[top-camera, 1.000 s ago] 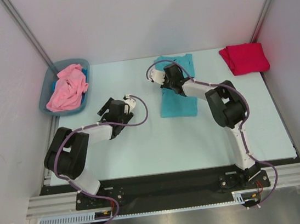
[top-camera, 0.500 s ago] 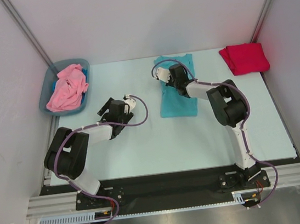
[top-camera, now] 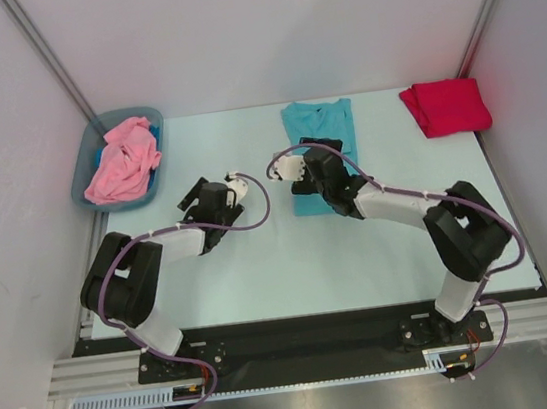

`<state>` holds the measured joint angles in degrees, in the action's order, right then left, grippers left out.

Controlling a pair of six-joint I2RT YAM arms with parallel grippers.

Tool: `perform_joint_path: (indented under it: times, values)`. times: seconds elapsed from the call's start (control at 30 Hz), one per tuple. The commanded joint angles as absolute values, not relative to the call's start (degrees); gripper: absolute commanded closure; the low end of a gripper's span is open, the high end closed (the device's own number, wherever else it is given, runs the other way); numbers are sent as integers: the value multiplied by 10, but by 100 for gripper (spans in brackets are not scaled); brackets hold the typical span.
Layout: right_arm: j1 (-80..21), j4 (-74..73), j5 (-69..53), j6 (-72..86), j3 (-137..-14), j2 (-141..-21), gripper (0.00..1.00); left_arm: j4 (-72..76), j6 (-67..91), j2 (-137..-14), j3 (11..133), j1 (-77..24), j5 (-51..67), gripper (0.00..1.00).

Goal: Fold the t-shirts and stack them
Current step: Fold the tshirt

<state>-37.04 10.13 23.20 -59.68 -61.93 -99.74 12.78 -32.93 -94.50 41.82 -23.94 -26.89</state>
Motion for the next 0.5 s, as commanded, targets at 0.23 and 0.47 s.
perform_joint_path:
  times: [0.23, 0.47]
  values:
    - [-394, -56, 196, -510, -613, -915, 4, 140, -321, -911, 417, -236, -272, 0]
    - [-444, -77, 175, -515, -532, -885, 7, 142, -322, -905, 414, -236, -273, 0]
